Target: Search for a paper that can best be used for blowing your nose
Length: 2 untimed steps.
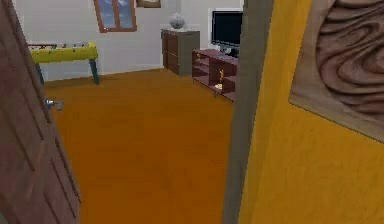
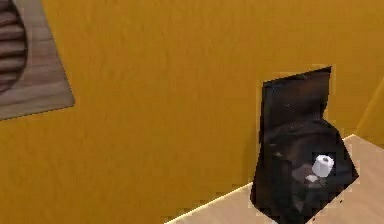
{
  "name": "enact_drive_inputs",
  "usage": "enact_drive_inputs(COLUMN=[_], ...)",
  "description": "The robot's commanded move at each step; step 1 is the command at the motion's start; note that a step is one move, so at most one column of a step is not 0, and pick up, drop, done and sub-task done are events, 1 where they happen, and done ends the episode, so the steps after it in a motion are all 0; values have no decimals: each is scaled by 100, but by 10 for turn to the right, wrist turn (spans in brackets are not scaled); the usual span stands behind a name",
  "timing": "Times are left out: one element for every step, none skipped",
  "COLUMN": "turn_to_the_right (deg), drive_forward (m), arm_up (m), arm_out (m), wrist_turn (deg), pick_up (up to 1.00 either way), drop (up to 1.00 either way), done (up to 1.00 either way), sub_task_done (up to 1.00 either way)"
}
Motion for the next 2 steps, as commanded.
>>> enact_drive_inputs(turn_to_the_right=[0, -300], drive_forward=[80, 0], arm_up=[0, 0], arm_out=[0, 0], wrist_turn=[0, 0], pick_up=[0, 0], drop=[0, 0], done=[0, 0], sub_task_done=[0, 0])
